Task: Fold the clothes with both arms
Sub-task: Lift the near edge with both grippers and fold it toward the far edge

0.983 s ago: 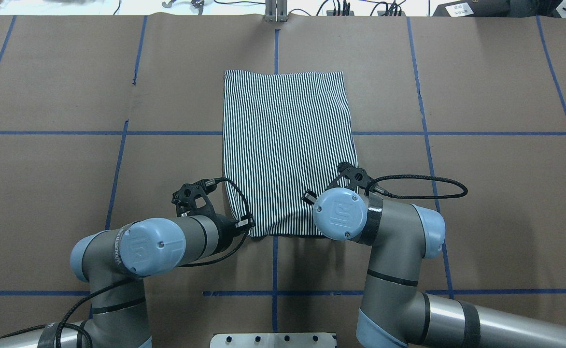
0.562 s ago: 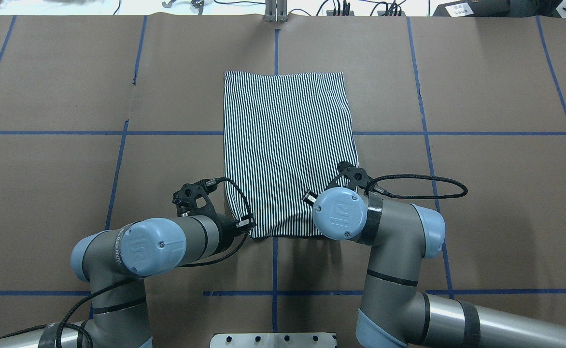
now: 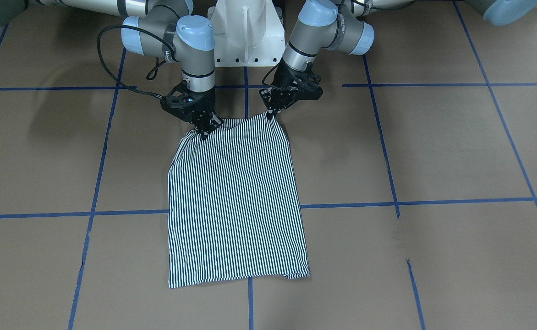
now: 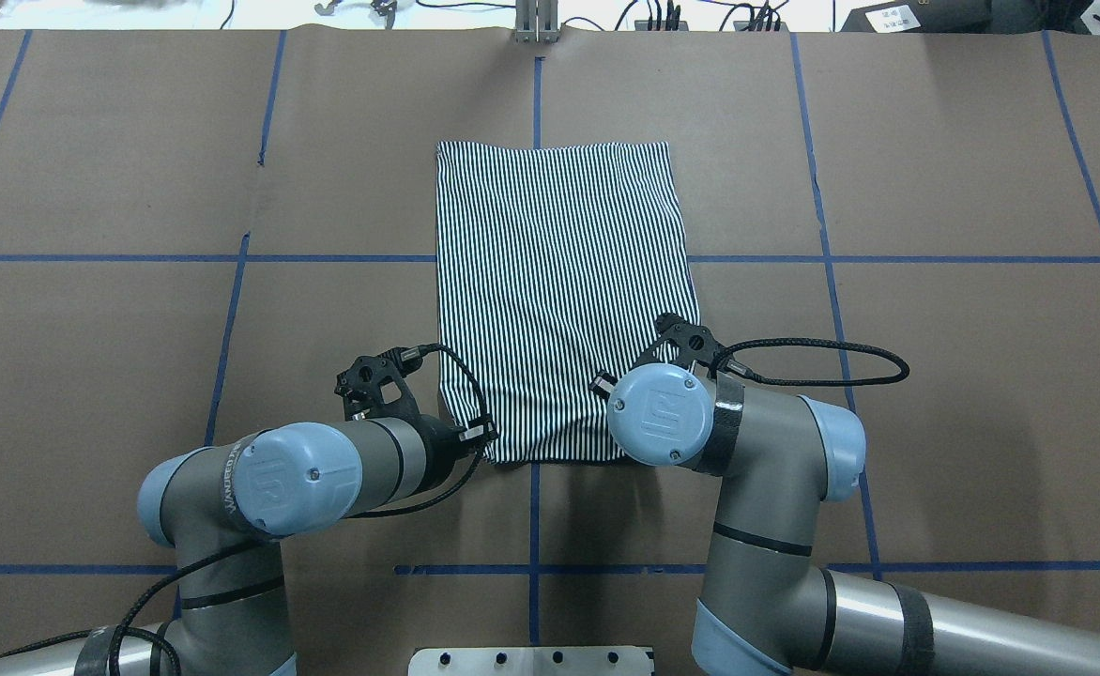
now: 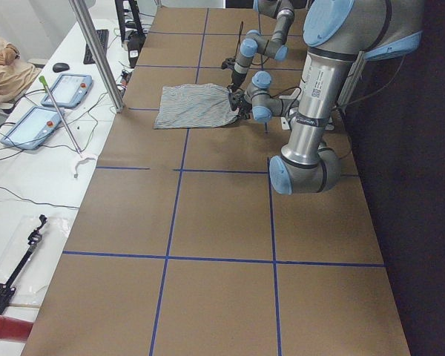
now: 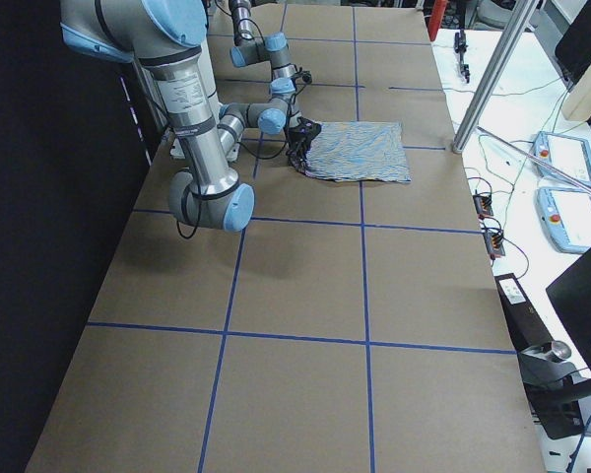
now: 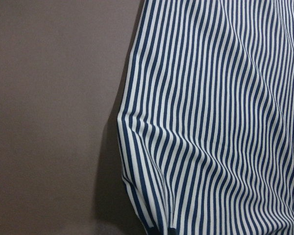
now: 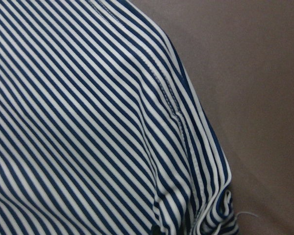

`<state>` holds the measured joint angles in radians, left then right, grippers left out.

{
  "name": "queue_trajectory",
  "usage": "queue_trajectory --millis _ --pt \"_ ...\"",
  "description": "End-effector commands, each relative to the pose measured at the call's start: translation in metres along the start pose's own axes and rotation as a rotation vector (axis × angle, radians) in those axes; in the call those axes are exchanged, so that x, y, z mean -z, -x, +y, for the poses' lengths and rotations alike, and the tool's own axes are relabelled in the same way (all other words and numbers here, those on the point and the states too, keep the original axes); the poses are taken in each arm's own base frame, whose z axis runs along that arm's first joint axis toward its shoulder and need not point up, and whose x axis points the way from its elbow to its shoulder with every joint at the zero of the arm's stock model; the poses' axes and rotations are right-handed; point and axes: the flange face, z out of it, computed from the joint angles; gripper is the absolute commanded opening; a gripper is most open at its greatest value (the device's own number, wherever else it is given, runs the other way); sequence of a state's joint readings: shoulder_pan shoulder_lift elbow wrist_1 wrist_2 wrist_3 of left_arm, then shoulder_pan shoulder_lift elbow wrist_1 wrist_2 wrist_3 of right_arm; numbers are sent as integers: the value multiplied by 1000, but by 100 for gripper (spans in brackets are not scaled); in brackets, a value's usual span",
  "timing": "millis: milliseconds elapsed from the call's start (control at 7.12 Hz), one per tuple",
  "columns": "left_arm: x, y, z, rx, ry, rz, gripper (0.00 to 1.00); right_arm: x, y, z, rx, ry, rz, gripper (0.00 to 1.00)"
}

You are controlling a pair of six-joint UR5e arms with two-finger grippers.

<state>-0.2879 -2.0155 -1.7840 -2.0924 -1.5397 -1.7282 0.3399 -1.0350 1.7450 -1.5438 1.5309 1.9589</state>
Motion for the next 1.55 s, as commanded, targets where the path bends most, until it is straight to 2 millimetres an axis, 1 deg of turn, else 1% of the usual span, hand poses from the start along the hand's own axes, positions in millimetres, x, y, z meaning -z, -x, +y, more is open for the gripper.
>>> queue_trajectory --millis 0,140,281,421,562,702,843,983,1124,1264,1405 --pt "73 -28 1 -60 18 18 0 55 0 0 0 27 -58 0" --pt "124 -42 5 -59 40 1 0 103 -9 17 13 52 -52 0" --pt "173 -48 7 -59 59 -10 0 156 -23 31 -6 92 -68 0" --pt "200 -50 10 -60 81 -30 0 192 -26 40 3 117 -77 0" --pt "190 -47 11 -65 81 -56 0 180 -22 48 12 96 -53 0" --pt "142 -48 -2 -106 39 -132 0 156 -12 53 33 56 -22 0" --pt "116 -63 -42 -169 -23 -126 0 133 10 29 48 13 -64 0" --pt "92 -61 -75 -162 -69 -134 0 101 30 -3 18 -29 -78 0" --pt "70 -67 -102 -200 -103 -131 0 86 50 -30 36 -60 -90 0" --pt "51 -68 -132 -202 -135 -144 0 69 70 -48 21 -89 -77 0" --pt "24 -71 -146 -196 -147 -153 0 42 92 -52 22 -105 -63 0"
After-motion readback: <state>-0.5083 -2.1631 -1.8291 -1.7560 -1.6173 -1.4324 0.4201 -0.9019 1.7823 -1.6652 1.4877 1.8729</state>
